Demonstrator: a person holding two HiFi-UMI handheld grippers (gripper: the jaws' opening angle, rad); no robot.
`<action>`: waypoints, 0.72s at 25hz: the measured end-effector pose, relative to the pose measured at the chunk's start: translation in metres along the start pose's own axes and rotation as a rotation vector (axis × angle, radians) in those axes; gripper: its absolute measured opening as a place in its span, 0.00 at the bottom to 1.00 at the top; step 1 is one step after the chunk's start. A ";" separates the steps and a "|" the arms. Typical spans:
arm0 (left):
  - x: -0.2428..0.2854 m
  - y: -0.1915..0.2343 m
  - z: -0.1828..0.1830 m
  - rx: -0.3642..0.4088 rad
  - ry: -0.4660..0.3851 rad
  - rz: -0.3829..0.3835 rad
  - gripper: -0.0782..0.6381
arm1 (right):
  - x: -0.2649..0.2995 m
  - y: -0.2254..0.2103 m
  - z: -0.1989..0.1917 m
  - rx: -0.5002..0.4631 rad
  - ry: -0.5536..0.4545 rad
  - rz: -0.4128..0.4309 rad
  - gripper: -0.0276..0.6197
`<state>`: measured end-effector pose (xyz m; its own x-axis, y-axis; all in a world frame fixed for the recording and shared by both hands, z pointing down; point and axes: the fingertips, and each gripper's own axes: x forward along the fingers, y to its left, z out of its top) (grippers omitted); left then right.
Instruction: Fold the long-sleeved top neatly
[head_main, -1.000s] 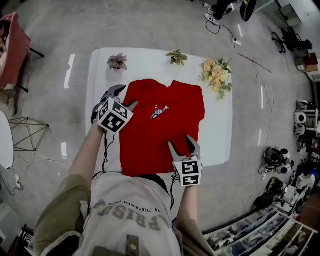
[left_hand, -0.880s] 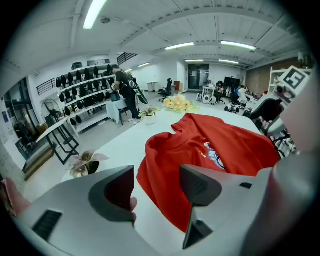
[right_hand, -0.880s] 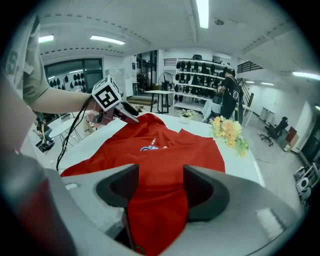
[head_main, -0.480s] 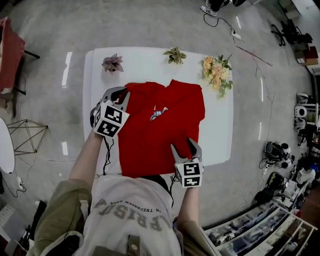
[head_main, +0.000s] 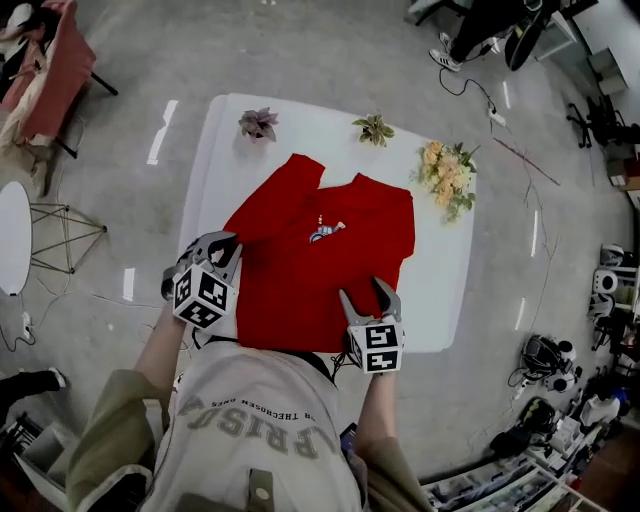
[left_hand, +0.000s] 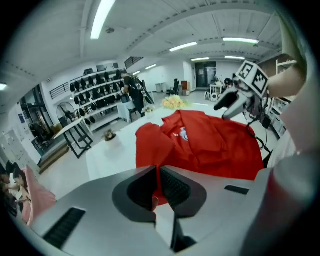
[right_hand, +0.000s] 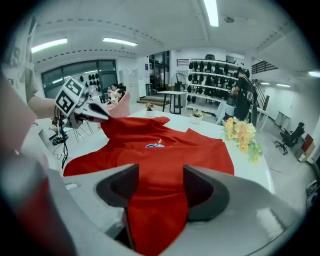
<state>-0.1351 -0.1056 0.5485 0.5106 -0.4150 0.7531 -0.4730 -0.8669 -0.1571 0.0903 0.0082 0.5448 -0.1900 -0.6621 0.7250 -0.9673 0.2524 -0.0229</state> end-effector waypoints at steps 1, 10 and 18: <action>0.004 -0.008 -0.014 0.007 0.045 0.006 0.15 | 0.002 -0.002 0.001 -0.014 0.001 0.008 0.47; 0.002 -0.017 -0.007 -0.131 0.047 0.065 0.46 | 0.025 -0.012 0.079 0.040 -0.104 0.136 0.47; 0.038 -0.024 -0.021 -0.064 0.137 0.012 0.39 | 0.149 -0.013 0.148 0.187 -0.039 0.201 0.47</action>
<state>-0.1194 -0.0951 0.5941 0.4039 -0.3798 0.8323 -0.5258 -0.8409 -0.1285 0.0500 -0.1984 0.5516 -0.3839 -0.6394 0.6661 -0.9231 0.2490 -0.2930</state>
